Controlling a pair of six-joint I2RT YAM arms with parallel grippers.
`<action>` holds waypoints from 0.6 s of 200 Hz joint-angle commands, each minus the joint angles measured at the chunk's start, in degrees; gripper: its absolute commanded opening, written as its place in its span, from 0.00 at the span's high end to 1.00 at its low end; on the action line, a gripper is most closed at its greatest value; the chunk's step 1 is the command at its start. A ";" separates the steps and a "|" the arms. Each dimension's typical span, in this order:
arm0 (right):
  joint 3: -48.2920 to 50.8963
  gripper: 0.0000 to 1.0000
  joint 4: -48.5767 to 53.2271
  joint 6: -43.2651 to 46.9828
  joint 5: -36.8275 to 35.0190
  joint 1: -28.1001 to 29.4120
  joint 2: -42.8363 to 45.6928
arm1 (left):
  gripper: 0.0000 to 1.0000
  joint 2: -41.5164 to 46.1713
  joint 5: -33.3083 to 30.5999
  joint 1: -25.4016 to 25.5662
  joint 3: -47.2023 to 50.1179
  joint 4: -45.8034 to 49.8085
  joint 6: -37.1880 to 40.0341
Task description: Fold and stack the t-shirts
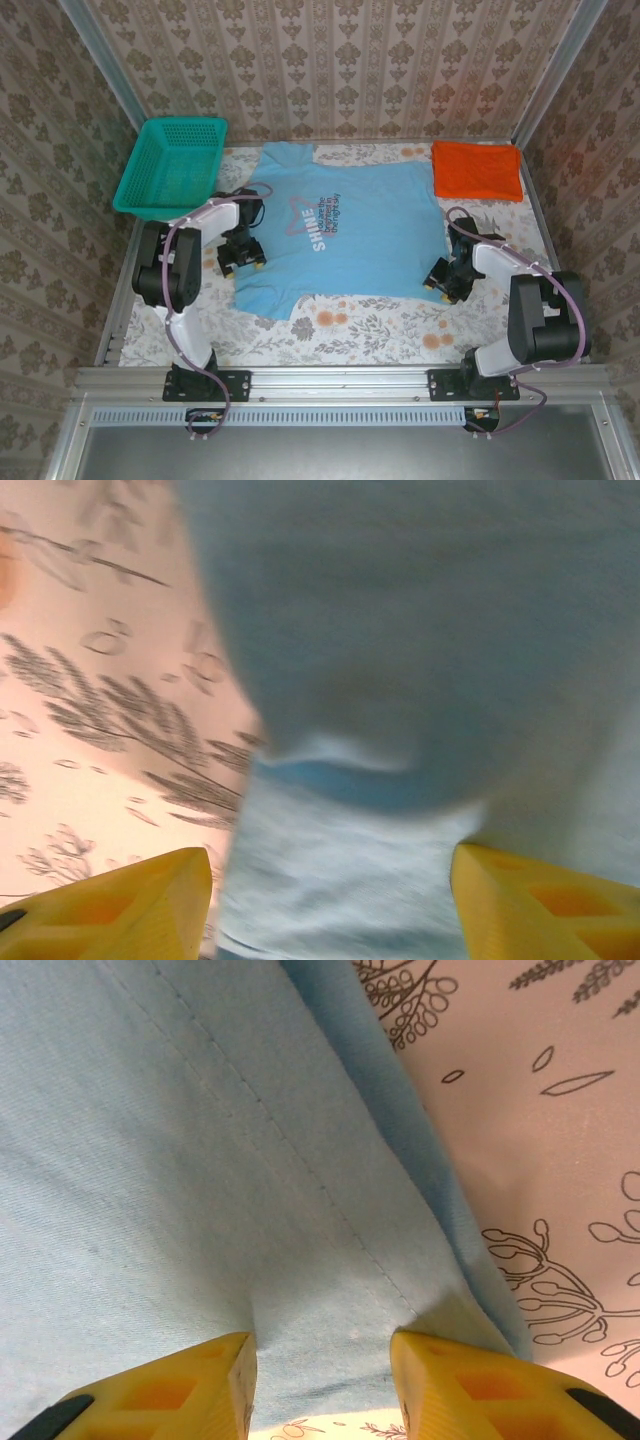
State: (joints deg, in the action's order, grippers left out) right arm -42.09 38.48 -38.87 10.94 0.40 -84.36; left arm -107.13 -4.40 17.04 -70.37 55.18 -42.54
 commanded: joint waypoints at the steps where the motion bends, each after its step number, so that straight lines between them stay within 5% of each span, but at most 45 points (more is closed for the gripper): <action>1: 2.07 0.55 0.14 -0.25 -1.30 -0.49 -0.33 | 0.35 -0.30 -3.93 -1.87 1.04 2.96 -2.22; 61: 0.02 0.41 2.44 2.56 -0.04 -0.49 7.76 | 0.34 3.81 -3.92 -5.87 0.88 2.95 0.03; 98: 0.49 0.46 8.21 1.09 -3.75 -3.98 15.82 | 0.33 13.33 -0.14 -5.73 3.93 3.09 0.21; 120: 3.49 0.54 8.15 1.38 -3.38 -5.82 17.29 | 0.45 20.21 3.66 -4.96 9.82 3.51 -0.46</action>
State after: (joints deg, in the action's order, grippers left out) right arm -41.54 42.70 -37.65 9.30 -3.77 -68.18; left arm -93.65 -4.89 11.29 -65.49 55.99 -42.76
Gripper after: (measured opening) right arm 0.495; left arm 0.607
